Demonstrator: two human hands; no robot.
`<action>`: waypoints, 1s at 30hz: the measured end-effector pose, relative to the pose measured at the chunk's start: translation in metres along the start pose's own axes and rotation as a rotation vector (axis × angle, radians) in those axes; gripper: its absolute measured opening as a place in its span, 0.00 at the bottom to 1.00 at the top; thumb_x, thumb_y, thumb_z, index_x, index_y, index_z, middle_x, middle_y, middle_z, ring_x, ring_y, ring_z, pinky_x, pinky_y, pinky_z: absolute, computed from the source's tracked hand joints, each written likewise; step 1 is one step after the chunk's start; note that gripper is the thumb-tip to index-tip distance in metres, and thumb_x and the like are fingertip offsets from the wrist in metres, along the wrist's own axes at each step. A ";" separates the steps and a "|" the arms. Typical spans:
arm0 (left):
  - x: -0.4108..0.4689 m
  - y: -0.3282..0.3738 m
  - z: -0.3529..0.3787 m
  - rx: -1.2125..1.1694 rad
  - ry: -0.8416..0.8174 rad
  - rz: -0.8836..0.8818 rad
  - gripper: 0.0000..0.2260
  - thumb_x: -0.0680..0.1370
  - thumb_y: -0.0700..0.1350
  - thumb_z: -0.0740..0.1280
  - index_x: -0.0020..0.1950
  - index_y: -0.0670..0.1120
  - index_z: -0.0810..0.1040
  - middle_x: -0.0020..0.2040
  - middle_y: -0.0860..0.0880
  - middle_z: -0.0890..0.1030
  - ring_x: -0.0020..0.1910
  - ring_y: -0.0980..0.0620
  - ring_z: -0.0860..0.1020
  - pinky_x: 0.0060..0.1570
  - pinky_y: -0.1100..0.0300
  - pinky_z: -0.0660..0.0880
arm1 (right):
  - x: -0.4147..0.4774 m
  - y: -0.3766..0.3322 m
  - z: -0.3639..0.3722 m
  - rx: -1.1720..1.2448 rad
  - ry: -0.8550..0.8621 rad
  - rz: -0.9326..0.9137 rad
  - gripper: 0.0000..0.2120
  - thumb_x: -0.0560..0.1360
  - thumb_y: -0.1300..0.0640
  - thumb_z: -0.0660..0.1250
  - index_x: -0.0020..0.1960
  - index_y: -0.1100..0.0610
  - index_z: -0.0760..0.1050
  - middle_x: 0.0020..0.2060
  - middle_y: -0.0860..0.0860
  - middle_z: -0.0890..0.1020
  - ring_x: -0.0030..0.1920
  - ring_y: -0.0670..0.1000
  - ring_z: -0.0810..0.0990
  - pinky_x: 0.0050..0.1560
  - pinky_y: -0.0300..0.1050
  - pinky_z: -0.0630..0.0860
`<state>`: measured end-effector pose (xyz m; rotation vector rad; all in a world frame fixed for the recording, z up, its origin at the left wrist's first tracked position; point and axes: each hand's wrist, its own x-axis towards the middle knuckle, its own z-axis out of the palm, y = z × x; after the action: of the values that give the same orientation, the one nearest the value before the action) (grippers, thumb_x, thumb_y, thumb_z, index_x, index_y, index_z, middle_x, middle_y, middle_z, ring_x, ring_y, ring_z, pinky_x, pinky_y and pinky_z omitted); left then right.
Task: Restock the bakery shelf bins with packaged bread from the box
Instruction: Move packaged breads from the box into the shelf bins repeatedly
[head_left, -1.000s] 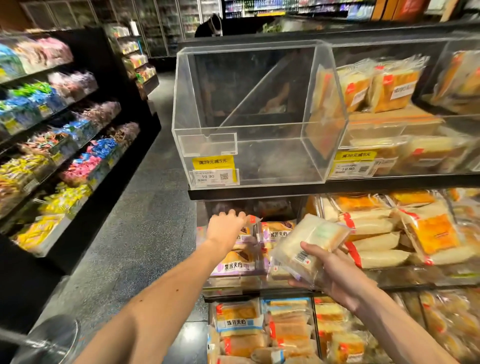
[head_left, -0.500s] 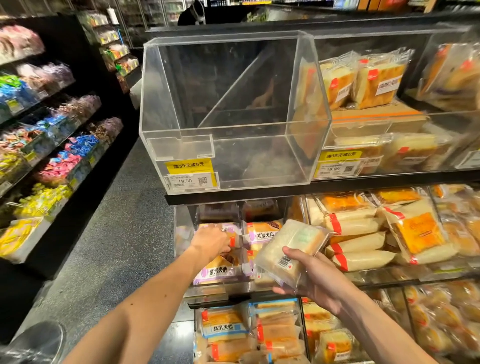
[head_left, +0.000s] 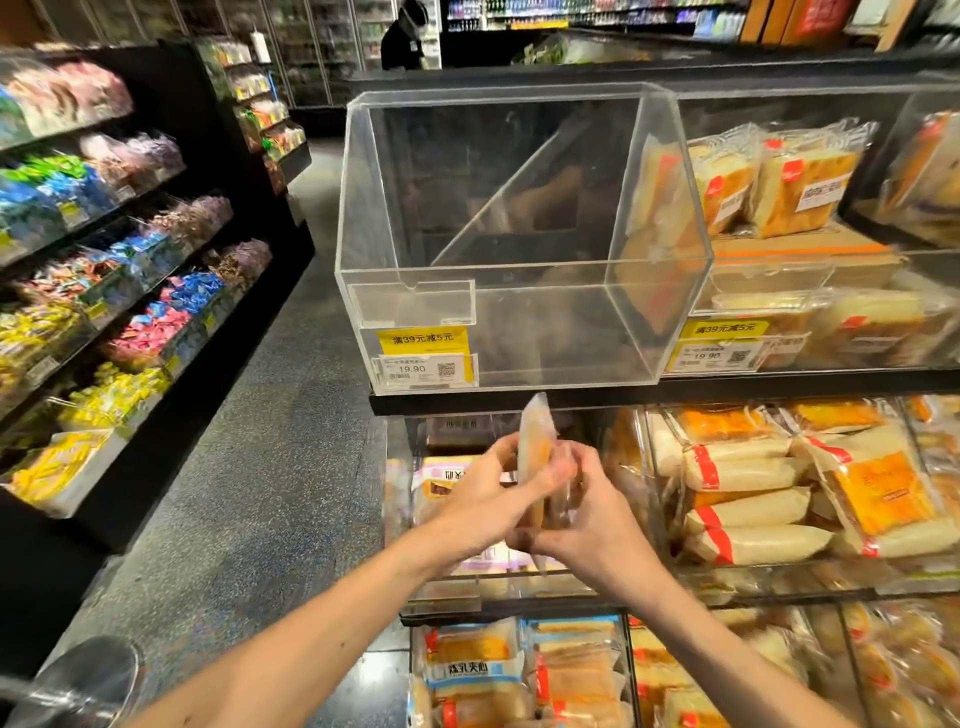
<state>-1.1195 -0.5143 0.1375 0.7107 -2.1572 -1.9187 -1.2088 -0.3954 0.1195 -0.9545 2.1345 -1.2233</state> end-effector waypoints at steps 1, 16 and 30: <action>0.000 -0.003 0.001 -0.087 0.024 -0.025 0.23 0.71 0.60 0.72 0.63 0.56 0.74 0.54 0.57 0.83 0.50 0.63 0.82 0.45 0.66 0.78 | 0.000 0.002 0.005 -0.079 0.016 -0.050 0.48 0.58 0.47 0.84 0.71 0.43 0.61 0.63 0.42 0.76 0.62 0.44 0.76 0.62 0.46 0.76; 0.016 -0.043 -0.027 -0.486 0.212 -0.290 0.11 0.79 0.38 0.65 0.61 0.43 0.70 0.47 0.39 0.84 0.44 0.42 0.82 0.44 0.47 0.79 | -0.013 0.030 -0.030 0.154 -0.001 0.025 0.40 0.63 0.44 0.82 0.69 0.45 0.68 0.60 0.44 0.78 0.59 0.48 0.80 0.56 0.53 0.82; 0.075 -0.043 -0.064 0.883 -0.121 -0.084 0.14 0.76 0.37 0.67 0.58 0.52 0.73 0.58 0.46 0.80 0.48 0.47 0.79 0.42 0.56 0.72 | -0.018 0.039 -0.043 0.371 -0.005 0.186 0.24 0.71 0.59 0.76 0.64 0.51 0.73 0.53 0.51 0.85 0.53 0.50 0.84 0.55 0.54 0.83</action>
<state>-1.1473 -0.6076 0.0920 0.8101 -3.0827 -0.9657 -1.2405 -0.3445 0.1066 -0.5848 1.8530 -1.4490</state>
